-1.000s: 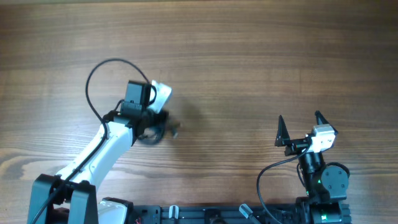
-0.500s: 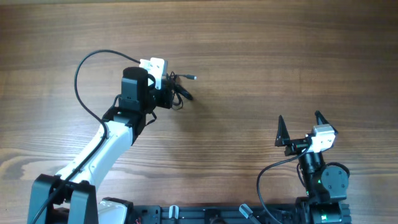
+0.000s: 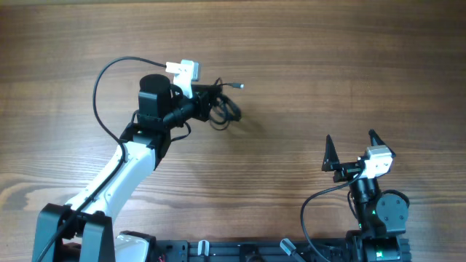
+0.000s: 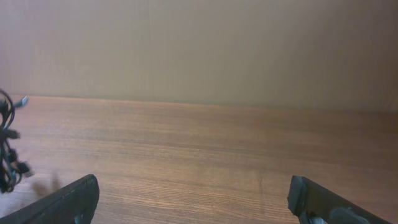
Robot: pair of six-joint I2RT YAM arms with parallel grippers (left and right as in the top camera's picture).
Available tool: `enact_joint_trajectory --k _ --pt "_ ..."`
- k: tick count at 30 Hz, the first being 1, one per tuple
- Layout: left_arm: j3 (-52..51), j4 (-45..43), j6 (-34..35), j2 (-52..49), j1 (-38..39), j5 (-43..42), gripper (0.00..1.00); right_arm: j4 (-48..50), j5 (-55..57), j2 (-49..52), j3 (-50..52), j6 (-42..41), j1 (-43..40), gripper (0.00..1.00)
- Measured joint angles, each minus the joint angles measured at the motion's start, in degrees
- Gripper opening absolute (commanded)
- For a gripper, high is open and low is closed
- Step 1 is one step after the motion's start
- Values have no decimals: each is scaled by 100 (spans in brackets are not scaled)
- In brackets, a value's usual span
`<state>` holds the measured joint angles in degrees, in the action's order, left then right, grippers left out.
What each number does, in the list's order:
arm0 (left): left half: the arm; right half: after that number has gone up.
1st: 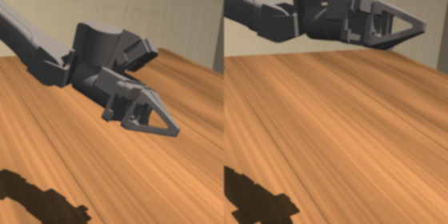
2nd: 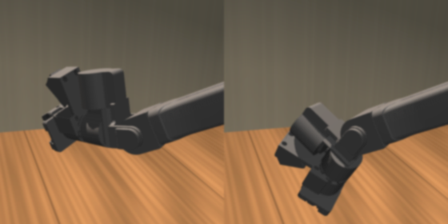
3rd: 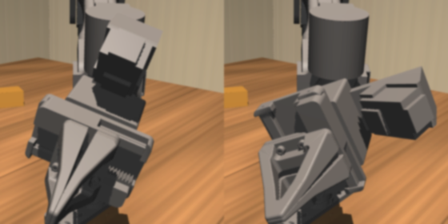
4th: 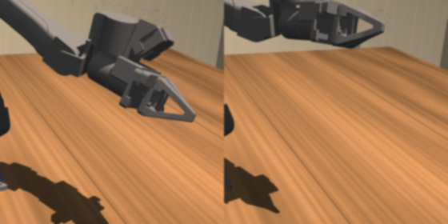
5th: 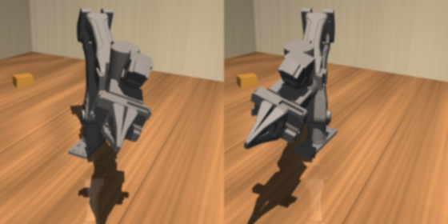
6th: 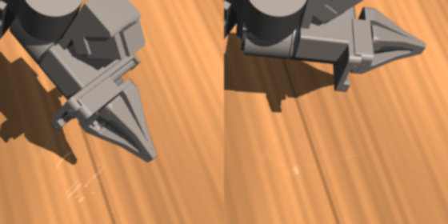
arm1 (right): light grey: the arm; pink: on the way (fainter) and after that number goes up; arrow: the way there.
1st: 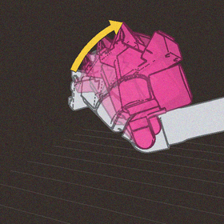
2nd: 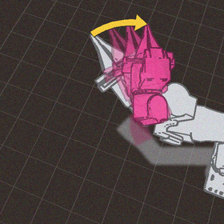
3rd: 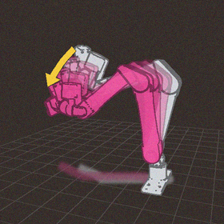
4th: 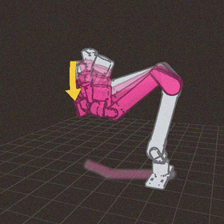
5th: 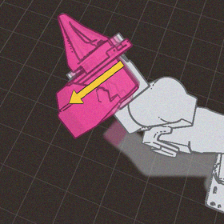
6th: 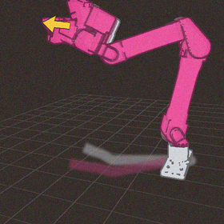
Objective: Untangle cables
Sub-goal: 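Lift the cable bundle with the left gripper toward table center, then move the right gripper to the bundle and grasp a cable strand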
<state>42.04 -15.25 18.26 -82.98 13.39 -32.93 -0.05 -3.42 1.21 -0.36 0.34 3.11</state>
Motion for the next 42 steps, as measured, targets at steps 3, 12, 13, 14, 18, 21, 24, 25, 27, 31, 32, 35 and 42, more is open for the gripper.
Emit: enact_joint_trajectory --k 3,12,13,14,18,21,24,25,27,31,32,35,42 --pt "2 -361 616 0 0 -428 4 0 0 0 0 0 0 100" --pt "2 -997 1676 0 0 -1237 4 0 0 0 0 0 0 100" --pt "2 -1047 1707 0 0 -1311 4 0 0 0 0 2 0 100" --pt "2 -1078 1766 0 0 -1394 4 0 0 0 0 0 0 100" --pt "2 -1106 1899 0 0 -1565 4 0 0 0 0 0 0 100" --pt "2 -1480 1939 0 0 -1974 4 0 0 0 0 0 0 100" --pt "2 -1779 1943 0 0 -2413 4 0 2 0 0 2 0 100" --pt "2 -1827 1943 0 0 -2522 4 0 2 0 0 2 0 100" --pt "2 -1840 1943 0 0 -2673 4 0 2 0 0 2 0 100" --pt "2 -1843 1943 0 0 -2955 4 39 -26 0 0 -435 0 100" --pt "2 -1843 1943 0 0 -3014 4 120 -166 0 0 -820 -2 100" --pt "2 -1843 1943 0 0 -3128 4 133 -704 0 -2 -1349 0 100" --pt "0 -2142 1961 -2 0 -3519 4 -339 -1867 654 -1263 -1449 0 100"
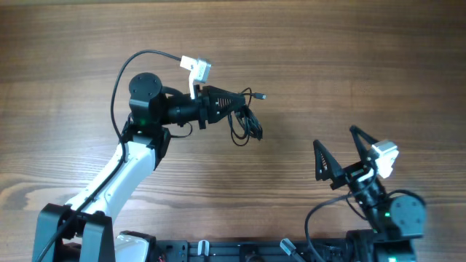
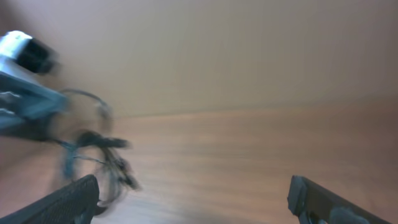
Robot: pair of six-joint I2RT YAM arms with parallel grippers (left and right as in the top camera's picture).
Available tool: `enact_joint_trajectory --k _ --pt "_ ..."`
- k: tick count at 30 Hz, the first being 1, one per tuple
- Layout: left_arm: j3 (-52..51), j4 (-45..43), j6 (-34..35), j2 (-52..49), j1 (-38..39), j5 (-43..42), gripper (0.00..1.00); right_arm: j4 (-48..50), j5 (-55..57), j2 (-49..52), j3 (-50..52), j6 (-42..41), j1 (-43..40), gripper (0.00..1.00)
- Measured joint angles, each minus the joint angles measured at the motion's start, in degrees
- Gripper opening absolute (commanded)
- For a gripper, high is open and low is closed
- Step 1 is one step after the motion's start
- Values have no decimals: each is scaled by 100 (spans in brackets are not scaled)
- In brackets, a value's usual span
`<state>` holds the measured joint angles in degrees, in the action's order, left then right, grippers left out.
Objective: Untangle cables
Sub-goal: 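Move the right gripper to the bundle and grasp a cable strand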
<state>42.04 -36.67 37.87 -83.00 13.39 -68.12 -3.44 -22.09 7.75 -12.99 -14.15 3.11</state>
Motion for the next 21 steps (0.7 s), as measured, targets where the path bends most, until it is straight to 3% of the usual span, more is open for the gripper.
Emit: enact_joint_trajectory --k 5,12,17,21 --pt "2 -341 68 0 0 -560 4 -275 -1390 1635 -1414 538 0 100" --pt "2 -426 125 0 332 -833 4 800 -3762 3460 -1578 828 -2 100" --pt "2 -728 151 0 713 -852 4 933 -4404 4129 -1578 837 0 91" --pt "2 -951 264 0 870 -859 4 940 -4382 4439 -1578 839 0 91"
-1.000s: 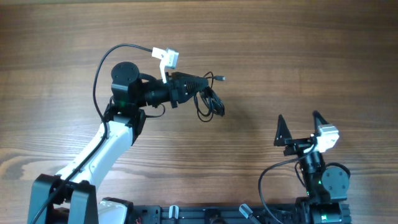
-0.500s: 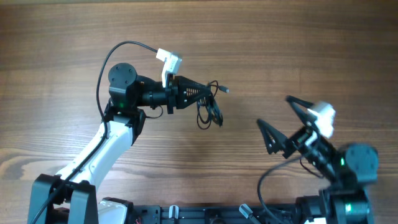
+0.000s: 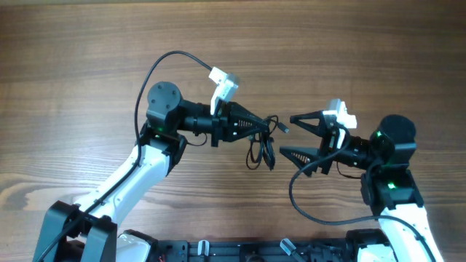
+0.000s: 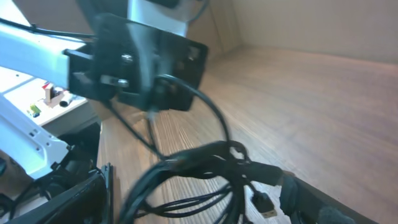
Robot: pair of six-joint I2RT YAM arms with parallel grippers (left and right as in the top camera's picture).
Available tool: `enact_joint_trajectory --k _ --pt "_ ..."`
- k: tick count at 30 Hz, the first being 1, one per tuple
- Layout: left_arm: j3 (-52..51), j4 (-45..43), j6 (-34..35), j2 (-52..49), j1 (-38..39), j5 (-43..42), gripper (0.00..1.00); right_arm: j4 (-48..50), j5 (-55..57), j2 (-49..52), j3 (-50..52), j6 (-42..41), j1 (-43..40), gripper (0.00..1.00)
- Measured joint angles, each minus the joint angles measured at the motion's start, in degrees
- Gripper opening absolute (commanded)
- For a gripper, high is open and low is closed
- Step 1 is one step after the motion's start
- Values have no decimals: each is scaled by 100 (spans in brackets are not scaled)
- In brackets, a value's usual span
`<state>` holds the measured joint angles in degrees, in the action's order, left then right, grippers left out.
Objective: Untangle cables
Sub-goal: 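Move the right gripper to the bundle and grasp a cable strand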
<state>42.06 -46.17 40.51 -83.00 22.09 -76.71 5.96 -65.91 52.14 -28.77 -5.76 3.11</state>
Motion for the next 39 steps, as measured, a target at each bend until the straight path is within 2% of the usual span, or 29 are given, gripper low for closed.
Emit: enact_joint_trajectory --k 6,11,16,18,24,25,28,31,39 --pt "0 -575 476 0 24 -81 4 79 166 140 0 -66 0 86" --pt "0 -577 601 0 286 -72 4 518 173 144 0 -472 0 80" --pt "0 -669 632 0 538 55 4 525 186 144 0 -710 -2 65" --pt "0 -831 640 0 610 76 4 527 188 144 0 -732 0 63" --pt "0 -918 658 0 651 363 4 509 184 144 0 -804 0 39" --pt "0 -920 660 0 651 439 4 505 184 144 0 -820 0 38" --pt "0 -922 721 0 654 586 4 505 184 144 0 -809 0 16" --pt "0 -922 743 0 697 667 4 527 186 144 0 -826 0 5" --pt "-2 -907 787 -7 901 833 4 299 763 140 -31 -1093 13 4"
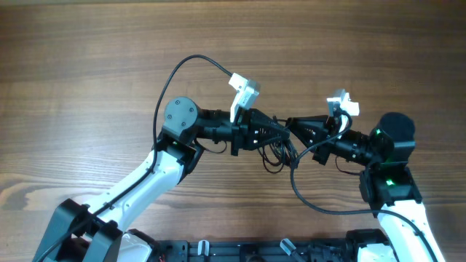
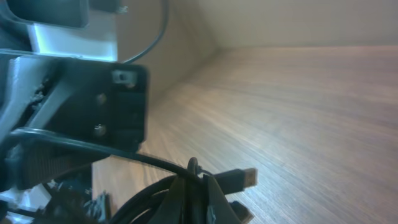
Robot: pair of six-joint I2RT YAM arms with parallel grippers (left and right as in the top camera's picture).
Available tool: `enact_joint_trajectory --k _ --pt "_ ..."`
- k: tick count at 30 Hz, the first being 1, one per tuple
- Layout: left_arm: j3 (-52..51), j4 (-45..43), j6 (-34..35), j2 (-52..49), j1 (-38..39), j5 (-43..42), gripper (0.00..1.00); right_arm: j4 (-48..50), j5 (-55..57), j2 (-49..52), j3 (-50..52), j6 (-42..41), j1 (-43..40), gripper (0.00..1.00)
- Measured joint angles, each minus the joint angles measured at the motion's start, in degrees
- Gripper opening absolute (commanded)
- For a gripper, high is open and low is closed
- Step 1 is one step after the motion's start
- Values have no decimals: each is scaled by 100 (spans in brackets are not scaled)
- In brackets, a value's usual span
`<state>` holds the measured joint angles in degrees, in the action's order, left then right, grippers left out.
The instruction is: Untangle cables
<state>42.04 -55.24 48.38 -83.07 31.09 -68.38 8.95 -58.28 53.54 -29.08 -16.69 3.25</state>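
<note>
A tangled bundle of black cables (image 1: 279, 151) hangs above the table between my two grippers. My left gripper (image 1: 277, 132) reaches in from the left and is shut on the bundle's top. From the right, my right gripper (image 1: 293, 126) meets it, shut on a cable strand of the same bundle. In the right wrist view the right gripper (image 2: 193, 182) has its two fingers pressed together around a black cable loop. A USB plug (image 2: 240, 178) sticks out just beside them. The left gripper's body (image 2: 93, 99) fills the left side of that view.
The brown wooden table (image 1: 364, 51) spreads all round. Each arm's own black lead arcs nearby, one over the left arm (image 1: 191, 64) and one under the right arm (image 1: 309, 196). The arm bases stand at the front edge.
My right gripper was open, facing the bundle from the right. Now it is shut on a cable strand right against the left gripper. The left gripper and bundle have shifted slightly right.
My left gripper held the bundle at the table's back left while the right gripper stood open at the front right. The bundle was then further right each time, with the right gripper open beside it. Now both grippers hold the bundle at mid-table.
</note>
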Motion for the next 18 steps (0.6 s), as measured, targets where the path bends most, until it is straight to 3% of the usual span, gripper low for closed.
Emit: enact_joint_trajectory --k 6,18 --pt "-33 122 63 -168 -2 234 4 -595 1032 -70 -120 -317 74 4" --pt "-37 114 85 -195 -2 337 4 -782 1670 -94 -146 -734 96 4"
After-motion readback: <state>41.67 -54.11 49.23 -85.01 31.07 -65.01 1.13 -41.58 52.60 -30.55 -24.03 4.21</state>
